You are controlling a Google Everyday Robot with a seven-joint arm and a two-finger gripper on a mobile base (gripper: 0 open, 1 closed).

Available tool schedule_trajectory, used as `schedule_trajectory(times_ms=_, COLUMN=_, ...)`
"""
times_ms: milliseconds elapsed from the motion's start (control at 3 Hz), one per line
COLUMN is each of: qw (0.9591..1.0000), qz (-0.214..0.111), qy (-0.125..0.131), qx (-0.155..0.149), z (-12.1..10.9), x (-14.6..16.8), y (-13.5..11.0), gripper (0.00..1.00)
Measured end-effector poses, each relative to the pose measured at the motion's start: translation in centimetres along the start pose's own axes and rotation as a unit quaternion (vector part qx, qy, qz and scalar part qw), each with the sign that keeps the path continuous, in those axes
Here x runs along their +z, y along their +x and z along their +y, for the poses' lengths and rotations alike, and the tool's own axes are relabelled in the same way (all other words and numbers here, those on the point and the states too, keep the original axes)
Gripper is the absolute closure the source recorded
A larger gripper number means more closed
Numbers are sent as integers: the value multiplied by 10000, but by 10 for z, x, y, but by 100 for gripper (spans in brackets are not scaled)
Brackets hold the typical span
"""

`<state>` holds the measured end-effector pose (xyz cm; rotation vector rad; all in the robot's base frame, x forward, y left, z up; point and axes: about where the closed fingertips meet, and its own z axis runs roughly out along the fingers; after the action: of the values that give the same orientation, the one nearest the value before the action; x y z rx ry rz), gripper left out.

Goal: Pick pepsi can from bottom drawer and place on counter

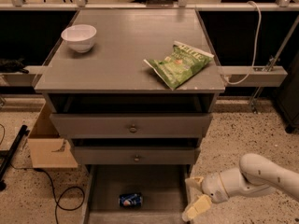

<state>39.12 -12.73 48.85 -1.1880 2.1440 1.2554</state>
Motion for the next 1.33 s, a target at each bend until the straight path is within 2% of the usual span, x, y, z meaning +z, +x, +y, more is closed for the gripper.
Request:
schedule_trajectory(times_ms=333, qw=10000, qz=-89, qy=-25, qx=16, z=-12, x=13, y=5, gripper=0)
schedule_trajectory(times_ms=1000, qw=9992, qz=-363, qy=-61, qx=-177, z=-22, x=38, y=4, gripper=0)
schedule_trajectory(times_ms=1333, qw=9976, qz=-346, qy=5, qx=-592, z=-14, x=41, y=-11, gripper=0)
